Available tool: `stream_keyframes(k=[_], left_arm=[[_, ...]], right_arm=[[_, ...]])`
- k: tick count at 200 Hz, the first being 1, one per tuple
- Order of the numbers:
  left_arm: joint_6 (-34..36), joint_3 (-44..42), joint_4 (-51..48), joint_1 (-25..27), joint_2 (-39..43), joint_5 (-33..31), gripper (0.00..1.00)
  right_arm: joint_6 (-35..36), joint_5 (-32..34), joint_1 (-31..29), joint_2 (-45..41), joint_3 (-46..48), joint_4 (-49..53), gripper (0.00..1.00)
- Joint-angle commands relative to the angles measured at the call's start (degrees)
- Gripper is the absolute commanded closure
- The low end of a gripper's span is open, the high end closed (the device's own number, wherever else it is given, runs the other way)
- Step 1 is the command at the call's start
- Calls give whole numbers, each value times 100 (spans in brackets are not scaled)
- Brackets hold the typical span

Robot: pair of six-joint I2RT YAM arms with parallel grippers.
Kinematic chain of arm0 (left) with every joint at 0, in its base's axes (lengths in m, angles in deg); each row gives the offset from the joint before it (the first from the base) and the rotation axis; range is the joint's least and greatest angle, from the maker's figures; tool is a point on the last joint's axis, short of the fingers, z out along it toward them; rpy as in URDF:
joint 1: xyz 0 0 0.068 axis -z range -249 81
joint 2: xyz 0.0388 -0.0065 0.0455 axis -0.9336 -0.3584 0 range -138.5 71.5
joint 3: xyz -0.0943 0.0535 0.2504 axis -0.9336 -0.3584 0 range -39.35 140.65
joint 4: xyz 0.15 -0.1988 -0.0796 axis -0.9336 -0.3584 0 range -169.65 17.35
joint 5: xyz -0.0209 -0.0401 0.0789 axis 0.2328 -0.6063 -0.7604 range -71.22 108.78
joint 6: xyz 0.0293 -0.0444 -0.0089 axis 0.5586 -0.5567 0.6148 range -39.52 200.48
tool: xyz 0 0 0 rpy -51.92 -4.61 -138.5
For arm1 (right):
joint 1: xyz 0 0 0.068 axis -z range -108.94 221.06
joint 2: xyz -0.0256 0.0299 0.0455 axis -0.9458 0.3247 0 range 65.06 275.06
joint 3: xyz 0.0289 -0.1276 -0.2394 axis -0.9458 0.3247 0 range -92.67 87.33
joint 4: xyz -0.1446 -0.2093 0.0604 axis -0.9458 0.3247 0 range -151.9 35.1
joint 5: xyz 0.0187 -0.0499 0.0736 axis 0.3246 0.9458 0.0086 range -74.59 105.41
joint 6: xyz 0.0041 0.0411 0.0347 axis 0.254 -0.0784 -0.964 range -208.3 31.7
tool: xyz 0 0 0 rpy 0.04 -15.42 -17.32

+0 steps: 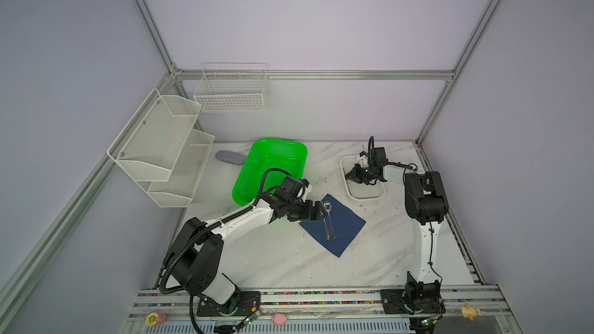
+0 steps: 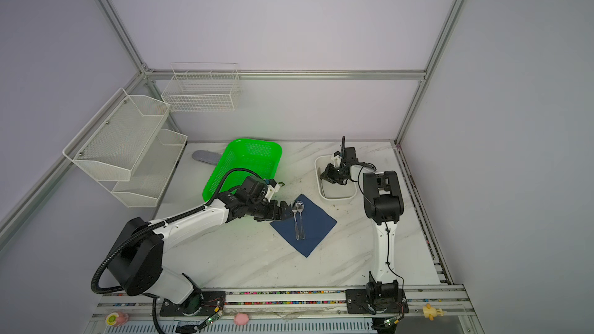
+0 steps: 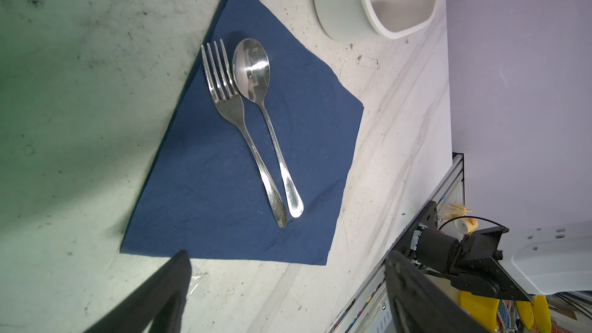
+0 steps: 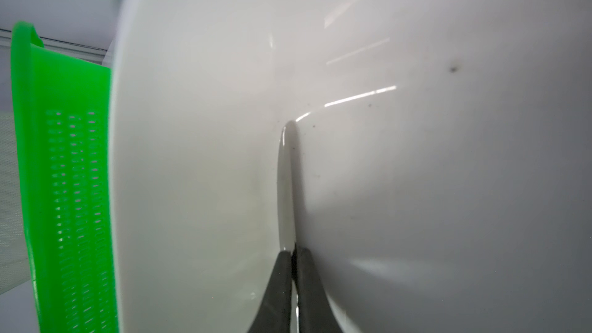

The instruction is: Place the utensils on the paper napkin and roll it up

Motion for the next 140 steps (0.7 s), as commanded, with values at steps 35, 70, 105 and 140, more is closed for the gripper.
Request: stream_keyframes(k=[35, 70, 105, 140], left_arm=[[-4, 639, -63, 42, 52, -37, 7], [-10, 666, -72, 54, 40, -41, 7], [-12, 680, -68, 77, 16, -32, 7], [0, 686, -70, 86, -6, -39, 7]], right_arm=[[-154, -313, -20, -157, 258, -125, 94], [-55, -340, -20, -194, 173, 61, 90], [102, -455, -34, -56, 119, 245, 86], [223, -634, -149, 57, 20, 335, 85]])
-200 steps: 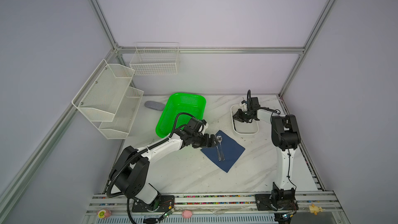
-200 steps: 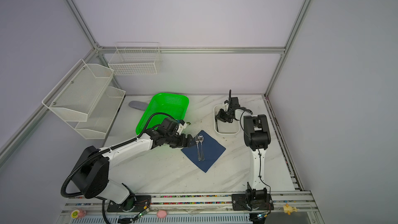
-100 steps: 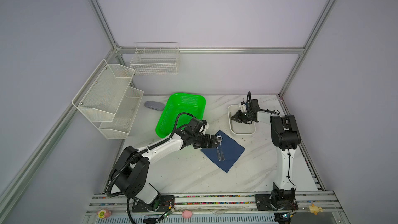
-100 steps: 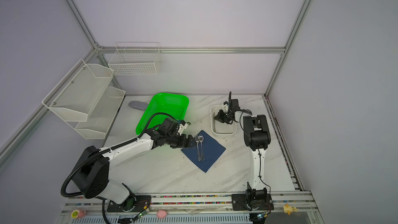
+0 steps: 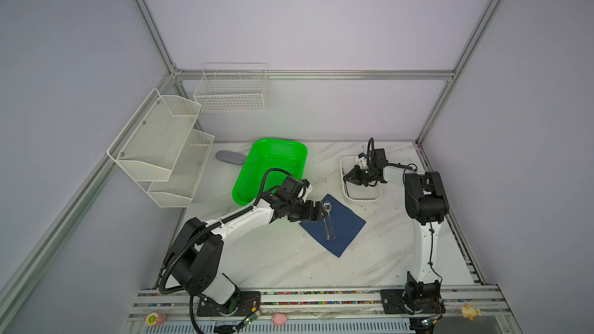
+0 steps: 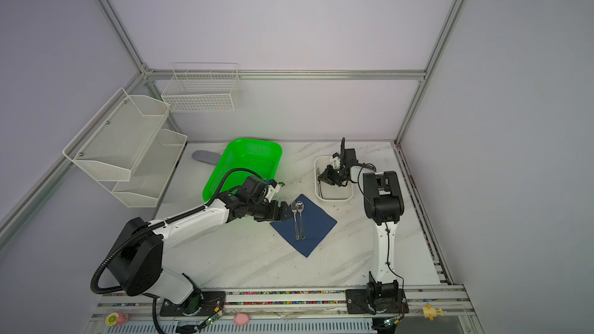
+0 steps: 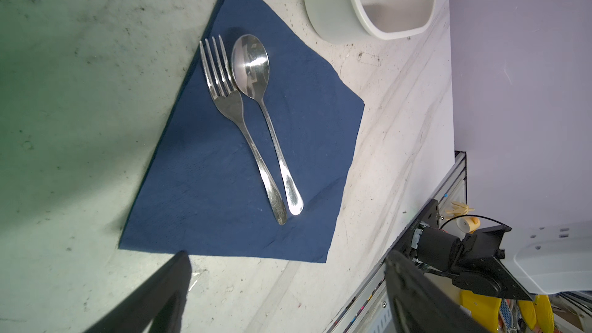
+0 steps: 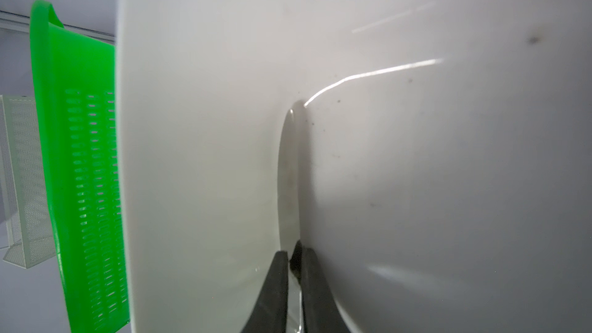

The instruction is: Place the utensils on the paper napkin and roll it up

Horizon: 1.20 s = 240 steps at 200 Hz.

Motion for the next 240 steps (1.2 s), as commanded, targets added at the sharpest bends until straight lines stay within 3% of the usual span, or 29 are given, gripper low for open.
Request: stream_keyframes(k=[1, 23, 103, 143, 197, 240], left_arm=[[1, 632, 32, 29, -4, 11, 7], [-1, 623, 33, 30, 7, -5, 7], [1, 648, 24, 40, 7, -10, 7], [-8, 647, 13, 38, 25, -11, 7], [-12, 625, 22, 47, 7, -15, 7], [1, 621, 32, 54, 23, -26, 7]], right_arm=[[176, -222, -133, 89, -97, 316, 84], [224, -24, -189, 172, -205, 470, 83], [223, 28, -226, -109, -164, 403, 99], [532, 1240, -224, -385, -411, 1079, 100], [976, 3406, -421, -551, -918, 2234, 100], [1083, 3925, -746, -95, -1346, 2739, 98]])
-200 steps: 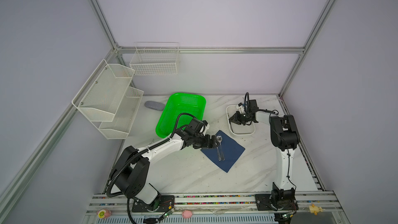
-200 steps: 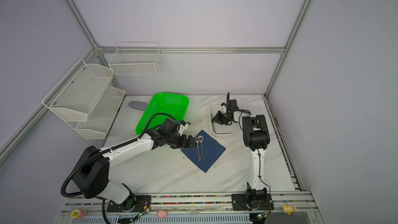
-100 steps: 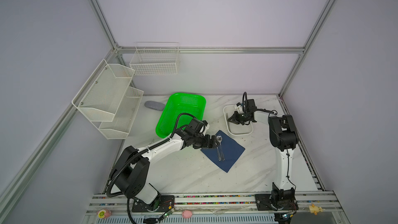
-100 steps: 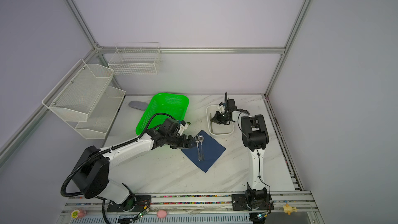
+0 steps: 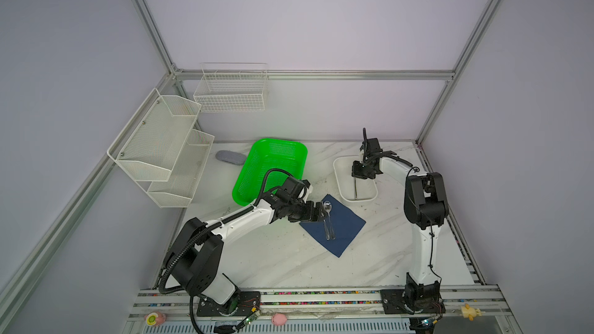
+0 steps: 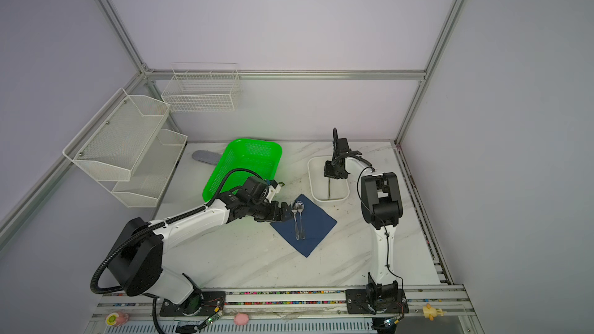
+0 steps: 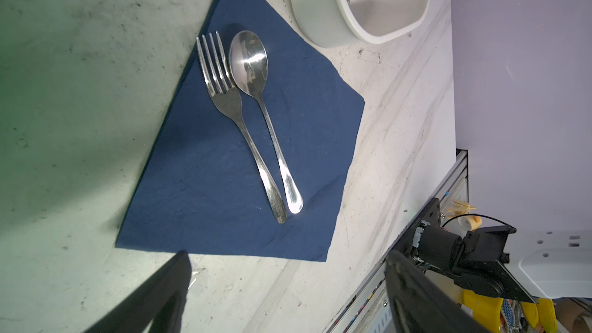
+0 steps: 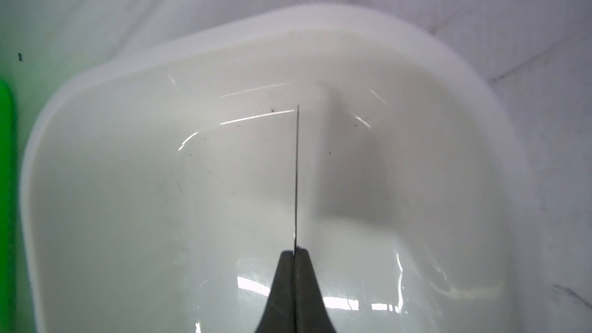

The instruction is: Place the utensils on the paper napkin and roll it up

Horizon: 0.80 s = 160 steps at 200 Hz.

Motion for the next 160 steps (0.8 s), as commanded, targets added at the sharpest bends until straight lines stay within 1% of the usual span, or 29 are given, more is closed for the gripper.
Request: stream_keyframes(k=[1, 35, 58, 101, 132, 160], left_arm=[[-3, 621, 46, 22, 24, 6, 7], [2, 596, 55, 23, 51, 8, 7], [12, 601, 65, 26, 43, 3, 7], [5, 609, 63, 23, 27, -2, 7], [10, 595, 63, 30, 33, 6, 7], [6, 605, 72, 21, 25, 10, 7]], right_arm=[[189, 574, -226, 252, -220, 598, 98], [124, 571, -285, 301, -230, 614, 95], [156, 404, -285, 330, -231, 650, 94], [138, 298, -285, 356, -194, 694, 90], [149, 290, -287, 380, -208, 772, 89], [209, 97, -285, 369, -150, 790, 89]])
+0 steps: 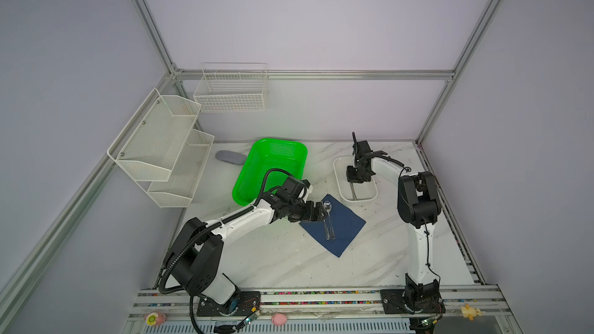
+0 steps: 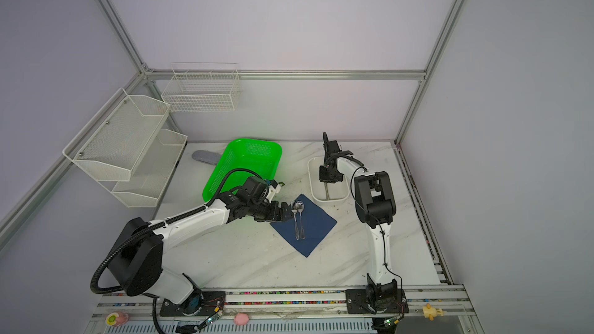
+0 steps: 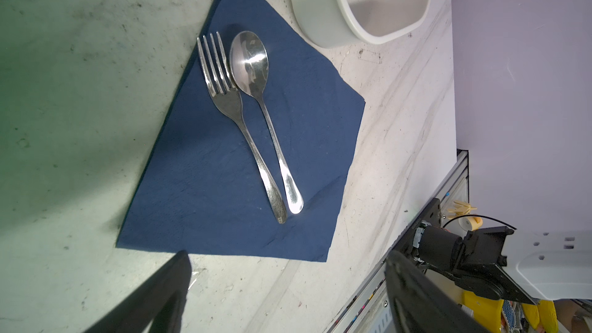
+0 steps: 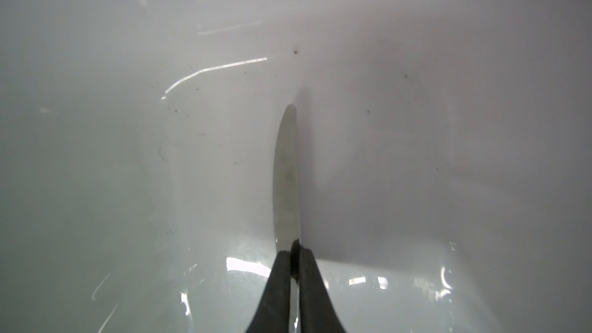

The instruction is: Place the utensils on the paper napkin and roll it up

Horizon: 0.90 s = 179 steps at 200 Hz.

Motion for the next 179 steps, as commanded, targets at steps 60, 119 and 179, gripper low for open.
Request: stream_keyframes(k=[60, 119, 179], left_arm=[[-4, 586, 70, 25, 36, 16, 7], [1, 586, 68, 23, 27, 17, 7], [-7, 560, 70, 29, 38, 20, 7]], right_arm=[[71, -319, -8, 91, 84, 130, 94], [84, -693, 0, -34, 120, 44, 87], [299, -1171, 137, 142, 54, 80, 77]])
